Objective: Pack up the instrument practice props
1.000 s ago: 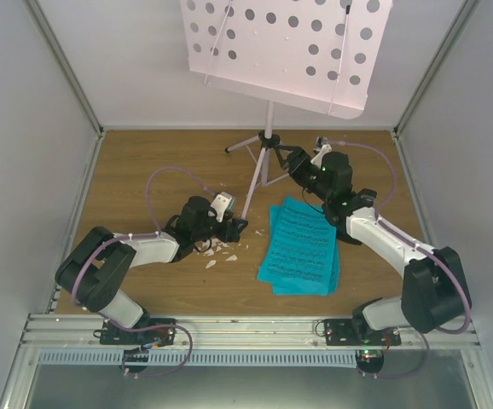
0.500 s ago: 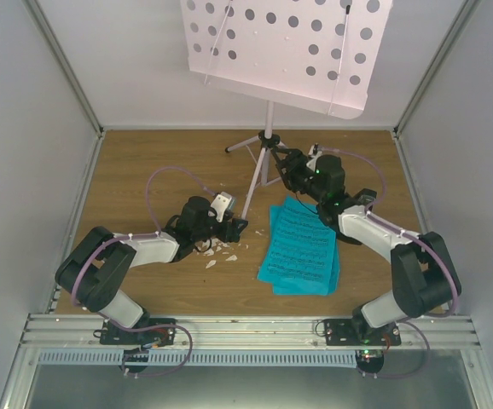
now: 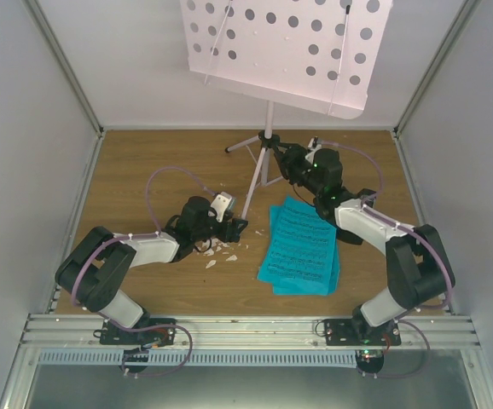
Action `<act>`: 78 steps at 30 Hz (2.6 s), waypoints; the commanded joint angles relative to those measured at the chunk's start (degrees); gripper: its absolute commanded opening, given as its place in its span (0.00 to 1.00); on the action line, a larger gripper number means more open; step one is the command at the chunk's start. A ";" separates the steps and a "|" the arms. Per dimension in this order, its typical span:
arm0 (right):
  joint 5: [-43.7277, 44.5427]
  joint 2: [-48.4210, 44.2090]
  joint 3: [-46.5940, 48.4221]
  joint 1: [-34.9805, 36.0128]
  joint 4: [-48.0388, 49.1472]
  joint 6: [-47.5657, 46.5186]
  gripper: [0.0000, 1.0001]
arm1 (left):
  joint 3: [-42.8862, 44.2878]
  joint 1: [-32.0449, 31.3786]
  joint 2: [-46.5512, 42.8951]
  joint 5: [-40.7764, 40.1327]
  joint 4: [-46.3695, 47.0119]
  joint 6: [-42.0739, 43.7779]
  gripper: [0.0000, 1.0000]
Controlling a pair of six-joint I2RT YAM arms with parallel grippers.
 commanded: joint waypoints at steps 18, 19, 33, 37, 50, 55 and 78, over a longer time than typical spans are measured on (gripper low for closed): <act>2.68 2.23 3.21 -0.79 -0.30 -5.62 0.03 | -0.82 0.06 -1.89 -0.92 1.95 1.36 0.67; 3.11 2.13 3.33 -0.84 -0.78 -7.17 0.02 | -0.80 0.08 -1.89 -0.95 1.99 1.43 0.67; 13.05 -0.34 7.42 0.85 -12.41 -38.42 0.01 | -1.04 0.05 -1.73 -0.96 2.35 1.27 0.67; 13.79 -1.45 7.72 1.37 -12.62 -45.88 0.10 | -1.16 0.06 -1.55 -0.78 2.75 1.18 0.67; 6.02 -17.56 -1.67 -1.44 -13.46 -57.35 0.66 | -4.39 0.12 -6.96 -0.77 6.22 -0.17 0.70; -6.67 -20.18 -3.14 -8.20 -12.41 -58.67 0.66 | -3.99 0.79 -13.64 3.01 6.20 -5.36 0.72; -44.74 7.70 23.79 -16.09 5.79 -57.46 0.56 | 14.09 8.63 -14.78 21.35 -5.14 -10.27 0.75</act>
